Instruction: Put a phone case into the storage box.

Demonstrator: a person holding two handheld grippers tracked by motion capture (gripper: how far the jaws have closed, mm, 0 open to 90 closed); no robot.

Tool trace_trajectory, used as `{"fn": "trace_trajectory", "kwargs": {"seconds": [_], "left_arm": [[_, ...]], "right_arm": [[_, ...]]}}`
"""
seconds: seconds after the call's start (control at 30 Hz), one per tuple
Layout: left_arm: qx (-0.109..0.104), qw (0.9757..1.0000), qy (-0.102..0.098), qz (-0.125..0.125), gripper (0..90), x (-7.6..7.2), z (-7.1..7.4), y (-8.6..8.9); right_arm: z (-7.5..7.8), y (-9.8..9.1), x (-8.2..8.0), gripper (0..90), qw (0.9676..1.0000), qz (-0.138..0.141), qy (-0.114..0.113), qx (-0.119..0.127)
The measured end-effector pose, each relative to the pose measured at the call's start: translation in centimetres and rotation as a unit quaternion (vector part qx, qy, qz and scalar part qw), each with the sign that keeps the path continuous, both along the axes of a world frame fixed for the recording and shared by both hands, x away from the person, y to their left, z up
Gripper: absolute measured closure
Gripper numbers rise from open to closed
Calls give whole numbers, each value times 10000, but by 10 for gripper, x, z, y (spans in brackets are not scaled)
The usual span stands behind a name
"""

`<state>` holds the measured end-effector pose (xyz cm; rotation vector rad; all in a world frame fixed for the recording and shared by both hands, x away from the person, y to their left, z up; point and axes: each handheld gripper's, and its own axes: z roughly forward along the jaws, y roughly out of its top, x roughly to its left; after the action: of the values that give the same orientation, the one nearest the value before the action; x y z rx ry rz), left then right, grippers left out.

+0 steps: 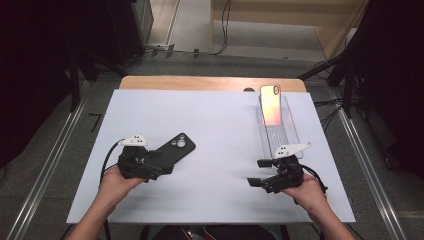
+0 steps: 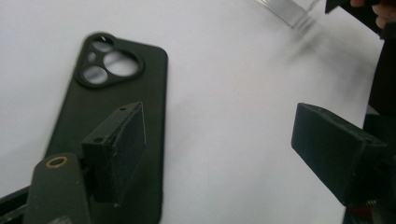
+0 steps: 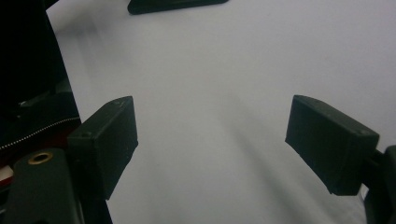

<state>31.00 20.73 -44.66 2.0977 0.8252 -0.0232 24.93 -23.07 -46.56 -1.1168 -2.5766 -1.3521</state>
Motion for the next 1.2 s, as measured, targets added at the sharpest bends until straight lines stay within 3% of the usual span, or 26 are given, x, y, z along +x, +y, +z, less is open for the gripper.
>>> {"fn": "trace_trajectory", "kwargs": {"seconds": [0.07, 0.13, 0.3, 0.53, 0.6, 0.73, 0.8, 0.93, 1.03, 1.2], "left_arm": [[7, 10000, -17, 38, 121, 7, 1, -1], [196, 9998, 26, 103, 0, 14, 1, -4], [238, 9995, -97, 196, 0, 29, -3, -7], [527, 9976, -385, 211, 0, 46, -11, -11], [485, 9977, -432, 212, 0, 50, -14, -13], [770, 9955, -516, 183, 0, 52, -20, -16], [880, 9948, -464, 198, 0, 53, -24, -17], [964, 9940, -441, 264, 0, 55, -33, -19], [1044, 9926, -535, 317, 14, 53, -39, -20], [1094, 9920, -585, 240, 15, 51, -45, -20]], "right_arm": [[0, 0, 0, 149, 10000, -3, 5, 1], [0, 0, 0, 149, 10000, 1, -2, -3], [-1, 0, 1, 149, 10000, -5, 8, -5], [-2, 0, 1, 149, 10000, -11, 17, -8], [-2, 0, 2, 149, 10000, -16, 26, 9], [-2, -1, 2, 149, 10000, -23, 35, 1], [-2, -1, 2, 149, 10000, -19, 43, 12], [-2, -2, 1, 149, 10000, -56, 60, 41], [-3, -1, 1, 149, 10000, -50, 63, 49], [-3, -1, 1, 149, 10000, -20, 77, 40]]}}
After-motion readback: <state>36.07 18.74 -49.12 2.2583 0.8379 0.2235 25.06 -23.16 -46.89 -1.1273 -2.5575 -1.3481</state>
